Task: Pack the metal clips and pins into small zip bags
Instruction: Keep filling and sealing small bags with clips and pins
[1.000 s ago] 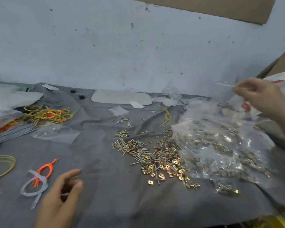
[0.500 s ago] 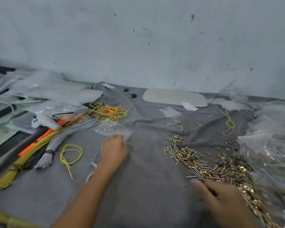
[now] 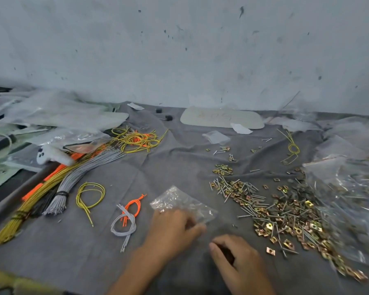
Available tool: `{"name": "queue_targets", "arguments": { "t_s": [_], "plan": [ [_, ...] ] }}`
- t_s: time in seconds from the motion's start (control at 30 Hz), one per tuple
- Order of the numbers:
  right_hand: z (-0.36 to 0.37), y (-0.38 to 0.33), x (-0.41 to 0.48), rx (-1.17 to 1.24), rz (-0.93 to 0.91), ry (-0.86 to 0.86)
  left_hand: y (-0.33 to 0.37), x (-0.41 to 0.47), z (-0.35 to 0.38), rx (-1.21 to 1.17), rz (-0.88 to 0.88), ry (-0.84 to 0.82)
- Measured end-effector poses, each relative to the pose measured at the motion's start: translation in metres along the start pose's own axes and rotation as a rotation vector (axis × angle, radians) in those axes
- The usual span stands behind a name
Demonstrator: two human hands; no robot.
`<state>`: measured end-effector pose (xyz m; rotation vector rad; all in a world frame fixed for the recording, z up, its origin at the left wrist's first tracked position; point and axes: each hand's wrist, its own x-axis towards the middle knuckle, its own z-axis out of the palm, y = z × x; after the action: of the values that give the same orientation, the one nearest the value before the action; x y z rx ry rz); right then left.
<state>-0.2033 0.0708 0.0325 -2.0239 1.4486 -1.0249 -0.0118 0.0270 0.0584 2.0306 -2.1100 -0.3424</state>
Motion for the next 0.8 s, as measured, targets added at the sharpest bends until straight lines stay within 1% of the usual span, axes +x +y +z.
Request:
{"name": "queue_targets", "arguments": {
  "t_s": [0.03, 0.07, 0.1, 0.13, 0.17, 0.2, 0.23, 0.27, 0.33, 0.4, 0.47, 0.5, 0.57, 0.63, 0.67, 0.7, 0.73, 0.8],
  "plan": [
    [0.003, 0.003, 0.000, -0.004, -0.022, -0.009, 0.002, -0.008, -0.004, -0.119, -0.005, -0.018],
    [0.005, 0.007, -0.001, 0.002, -0.034, -0.005, -0.001, -0.009, -0.009, -0.193, -0.019, 0.021],
    [0.007, 0.010, -0.001, 0.017, -0.028, 0.004, -0.009, -0.004, -0.013, -0.197, -0.056, 0.097],
    [0.008, 0.012, -0.002, 0.037, -0.023, 0.014, -0.019, 0.003, -0.018, -0.134, -0.113, 0.165],
    [0.009, 0.013, -0.002, 0.056, -0.012, 0.013, -0.029, 0.009, -0.023, -0.040, -0.173, 0.185],
    [0.009, 0.013, -0.002, 0.069, -0.014, 0.012, -0.036, 0.013, -0.027, 0.052, -0.237, 0.146],
    [0.009, 0.013, -0.001, 0.078, -0.019, 0.012, -0.043, 0.018, -0.027, 0.102, -0.296, 0.070],
    [0.009, 0.013, -0.001, 0.085, -0.024, 0.016, -0.047, 0.021, -0.027, 0.089, -0.339, -0.010],
    [0.009, 0.013, 0.000, 0.095, -0.025, 0.036, -0.052, 0.027, -0.027, -0.065, -0.367, -0.067],
    [0.009, 0.013, 0.001, 0.108, -0.017, 0.048, -0.056, 0.029, -0.034, -0.199, -0.378, -0.038],
    [0.008, 0.014, 0.001, 0.123, -0.005, 0.040, -0.058, 0.026, -0.049, -0.320, -0.363, 0.089],
    [0.008, 0.014, 0.001, 0.131, -0.001, 0.032, -0.058, 0.022, -0.059, -0.335, -0.337, 0.182],
    [0.007, 0.014, 0.001, 0.146, 0.002, 0.020, -0.056, 0.012, -0.079, -0.227, -0.280, 0.402],
    [0.007, 0.015, 0.001, 0.148, 0.009, 0.010, -0.050, -0.001, -0.096, -0.124, -0.172, 0.624],
    [0.008, 0.014, 0.001, 0.163, 0.023, -0.005, -0.045, -0.008, -0.100, -0.084, -0.105, 0.689],
    [0.008, 0.013, 0.002, 0.197, 0.044, -0.020, -0.037, -0.015, -0.101, -0.041, -0.044, 0.701],
    [0.008, 0.010, 0.004, 0.245, 0.066, -0.030, -0.028, -0.021, -0.096, -0.013, -0.001, 0.662],
    [0.009, 0.001, 0.012, 0.332, 0.102, -0.006, -0.011, -0.029, -0.074, -0.056, 0.019, 0.511]
  ]
}}
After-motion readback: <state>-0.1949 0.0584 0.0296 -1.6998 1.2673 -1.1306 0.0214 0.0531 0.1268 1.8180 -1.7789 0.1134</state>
